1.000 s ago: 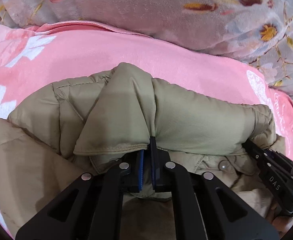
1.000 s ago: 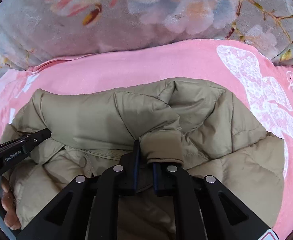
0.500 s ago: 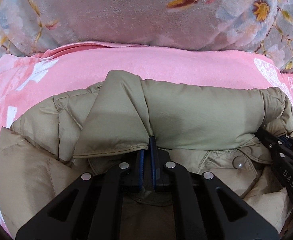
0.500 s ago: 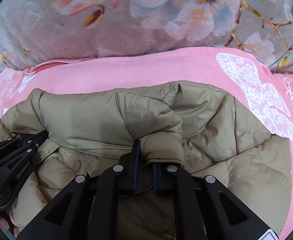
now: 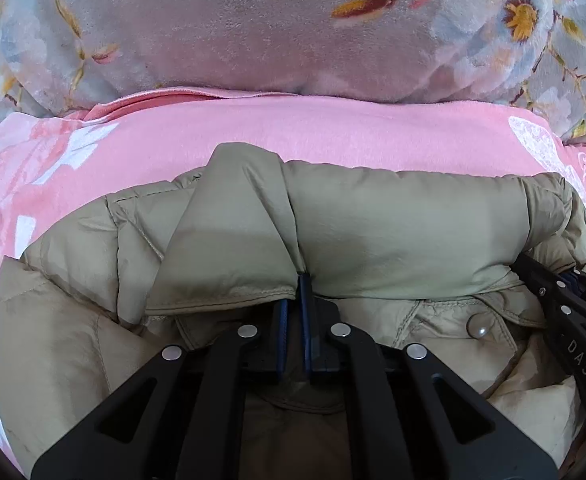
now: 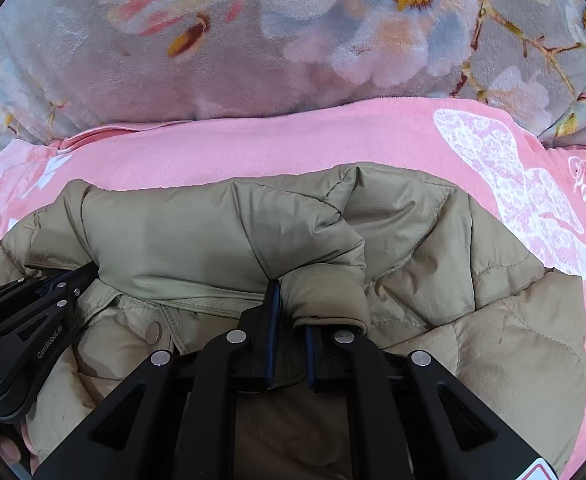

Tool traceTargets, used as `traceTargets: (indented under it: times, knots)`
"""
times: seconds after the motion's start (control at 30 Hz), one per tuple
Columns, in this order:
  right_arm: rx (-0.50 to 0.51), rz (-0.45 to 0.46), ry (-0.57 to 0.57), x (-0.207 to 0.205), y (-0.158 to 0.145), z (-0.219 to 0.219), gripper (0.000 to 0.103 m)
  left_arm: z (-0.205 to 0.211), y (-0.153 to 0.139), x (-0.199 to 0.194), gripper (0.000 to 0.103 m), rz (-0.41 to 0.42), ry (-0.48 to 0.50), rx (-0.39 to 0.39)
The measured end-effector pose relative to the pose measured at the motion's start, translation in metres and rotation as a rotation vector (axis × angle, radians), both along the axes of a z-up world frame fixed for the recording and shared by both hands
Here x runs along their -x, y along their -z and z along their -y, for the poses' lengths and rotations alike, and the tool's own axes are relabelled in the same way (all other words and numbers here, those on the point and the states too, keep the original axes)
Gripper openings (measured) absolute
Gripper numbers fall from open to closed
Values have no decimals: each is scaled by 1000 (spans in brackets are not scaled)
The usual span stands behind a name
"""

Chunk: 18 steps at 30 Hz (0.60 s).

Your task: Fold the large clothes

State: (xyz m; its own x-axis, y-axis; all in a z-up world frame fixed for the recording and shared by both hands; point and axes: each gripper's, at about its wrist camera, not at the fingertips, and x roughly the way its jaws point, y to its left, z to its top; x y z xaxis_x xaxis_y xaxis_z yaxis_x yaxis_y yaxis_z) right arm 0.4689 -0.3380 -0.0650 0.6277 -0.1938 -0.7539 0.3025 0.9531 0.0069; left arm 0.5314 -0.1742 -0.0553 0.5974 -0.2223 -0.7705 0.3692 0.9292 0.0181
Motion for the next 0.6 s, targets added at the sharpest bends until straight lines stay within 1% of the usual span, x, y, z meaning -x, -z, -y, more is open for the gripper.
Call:
traceTargets:
  times: [0.27,0.37,0.43,0.5,0.53,0.57,0.6]
  knots:
    - [-6,9,0,0,0,0,7,4,0,1,5,15,-3,-19]
    - [-7,15,1,0,-1,-1,8,8,0,3,5,31,-6,-47]
    - [-3,15,3,3,-3,-2,9,8,-2,6,7,43,-11,-61]
    - [-12,-7,3,19,-10,-5,13,1,-9,18,10,44,-23,-80]
    - [-16,-9,7,37,-19,-9,25,-4,-14,28,10,40,-29,-84]
    - [-28,5,-4,58,-27,-12,40,-15,-24,46,18,38,-19,-50]
    - [-48,20,-33,82,-34,-15,47,-25,-31,60,34,33,-6,-26]
